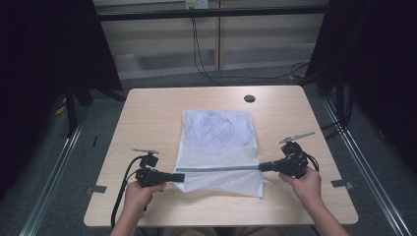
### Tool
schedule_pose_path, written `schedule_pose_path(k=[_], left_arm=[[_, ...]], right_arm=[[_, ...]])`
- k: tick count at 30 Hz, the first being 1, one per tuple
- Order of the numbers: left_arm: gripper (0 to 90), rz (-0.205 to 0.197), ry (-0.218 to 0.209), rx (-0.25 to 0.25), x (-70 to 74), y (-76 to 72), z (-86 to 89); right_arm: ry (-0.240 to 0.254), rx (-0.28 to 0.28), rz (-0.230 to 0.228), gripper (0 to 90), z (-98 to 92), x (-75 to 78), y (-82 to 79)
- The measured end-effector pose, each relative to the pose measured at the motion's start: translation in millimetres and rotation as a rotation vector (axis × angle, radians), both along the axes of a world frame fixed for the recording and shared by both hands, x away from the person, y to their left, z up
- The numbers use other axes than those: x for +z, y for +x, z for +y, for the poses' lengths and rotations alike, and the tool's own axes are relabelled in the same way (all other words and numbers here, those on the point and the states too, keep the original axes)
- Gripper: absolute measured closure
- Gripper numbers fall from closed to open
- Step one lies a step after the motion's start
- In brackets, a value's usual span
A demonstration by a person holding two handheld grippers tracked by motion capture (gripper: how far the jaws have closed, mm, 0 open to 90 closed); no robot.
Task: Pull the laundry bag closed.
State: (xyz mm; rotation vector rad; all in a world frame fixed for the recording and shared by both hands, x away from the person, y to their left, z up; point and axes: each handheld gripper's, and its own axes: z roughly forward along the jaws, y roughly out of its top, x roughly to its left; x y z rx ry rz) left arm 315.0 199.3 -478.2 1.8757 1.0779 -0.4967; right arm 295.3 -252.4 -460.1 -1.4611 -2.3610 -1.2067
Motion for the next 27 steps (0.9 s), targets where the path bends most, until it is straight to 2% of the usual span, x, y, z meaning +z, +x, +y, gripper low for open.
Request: schedule_pose_path(k=[7,9,11,12,15,16,17,20,21,22,25,27], left_arm=[[88.7,0.003,-0.007,-0.005,0.1,-0.3,-0.3],[88.2,0.000,-0.010,-0.026,-0.5,-0.3,-1.4],[84.7,-0.009,0.011,-0.036,0.8,-1.7,-4.0],[79.8,-0.013,0.019,-0.039,1.7,-1.3,-4.3],[57.4,-0.017,0.056,-0.040,0.8,0.9,-4.0],[49.1,-0.003,0.062,-0.039,0.4,0.6,-5.0],[42.8,-0.022,0.085,-0.059,0.2,0.9,-5.0],[33.0,-0.067,0.126,-0.074,2.6,0.0,-5.5],[29.9,-0.072,0.128,-0.061,3.8,-0.6,-5.6],[28.1,-0.096,0.150,-0.050,4.5,0.1,-4.3],[17.6,-0.124,0.153,-0.008,6.3,1.1,-0.2],[16.1,-0.136,0.149,0.008,7.8,0.7,1.6]], right_arm=[[0.003,-0.004,0.001,87.0,-1.7,-0.8,-1.5],[-0.009,0.000,-0.014,86.8,-1.0,-0.7,-2.5],[-0.024,0.003,-0.023,86.4,0.0,-0.3,-3.9],[-0.027,0.002,-0.026,86.2,0.4,-0.3,-4.4],[-0.036,-0.004,-0.038,85.1,0.4,-0.3,-5.2],[-0.038,-0.007,-0.042,81.2,-0.2,0.1,-5.5],[-0.043,-0.018,-0.054,76.2,-0.6,0.6,-5.6],[-0.045,-0.050,-0.079,61.8,-2.0,2.2,-6.0],[-0.047,-0.060,-0.087,58.0,-2.4,2.7,-6.3],[-0.048,-0.064,-0.091,54.8,-2.9,3.3,-6.4],[-0.054,-0.078,-0.116,45.6,-3.7,4.0,-7.0],[-0.059,-0.082,-0.125,39.8,-3.2,4.8,-7.9]])
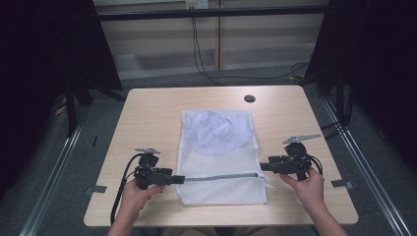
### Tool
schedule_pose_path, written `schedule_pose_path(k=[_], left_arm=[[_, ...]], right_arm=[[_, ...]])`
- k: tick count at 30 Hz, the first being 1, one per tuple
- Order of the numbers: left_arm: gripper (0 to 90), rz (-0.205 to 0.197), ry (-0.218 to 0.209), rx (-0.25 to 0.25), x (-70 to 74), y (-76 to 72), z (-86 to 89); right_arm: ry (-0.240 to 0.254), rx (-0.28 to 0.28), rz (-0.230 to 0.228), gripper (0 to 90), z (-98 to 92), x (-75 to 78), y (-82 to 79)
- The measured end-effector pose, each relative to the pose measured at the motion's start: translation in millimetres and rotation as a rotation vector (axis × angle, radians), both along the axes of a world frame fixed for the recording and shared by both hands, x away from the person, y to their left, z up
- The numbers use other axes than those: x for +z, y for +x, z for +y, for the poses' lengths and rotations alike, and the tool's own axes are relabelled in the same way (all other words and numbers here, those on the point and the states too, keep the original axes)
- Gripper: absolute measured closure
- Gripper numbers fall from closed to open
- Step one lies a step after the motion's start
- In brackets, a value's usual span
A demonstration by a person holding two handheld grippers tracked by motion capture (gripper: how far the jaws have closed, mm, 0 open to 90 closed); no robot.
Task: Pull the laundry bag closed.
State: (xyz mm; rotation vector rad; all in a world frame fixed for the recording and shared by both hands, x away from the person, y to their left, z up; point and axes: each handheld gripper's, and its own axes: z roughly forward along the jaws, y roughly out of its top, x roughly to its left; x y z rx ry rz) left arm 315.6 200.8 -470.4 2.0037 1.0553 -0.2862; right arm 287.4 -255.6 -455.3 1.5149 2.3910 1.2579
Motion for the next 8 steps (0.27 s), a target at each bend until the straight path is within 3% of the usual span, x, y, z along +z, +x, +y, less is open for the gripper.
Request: schedule_pose_path(k=[6,8], left_arm=[[13.7,-0.059,0.023,0.008,3.5,0.8,1.1],[12.6,-0.059,0.013,0.023,3.5,2.3,2.2]], right_arm=[[-0.006,-0.032,-0.038,30.1,-2.6,1.9,-1.7],[-0.016,-0.038,-0.048,26.9,-3.5,2.5,-2.9]])
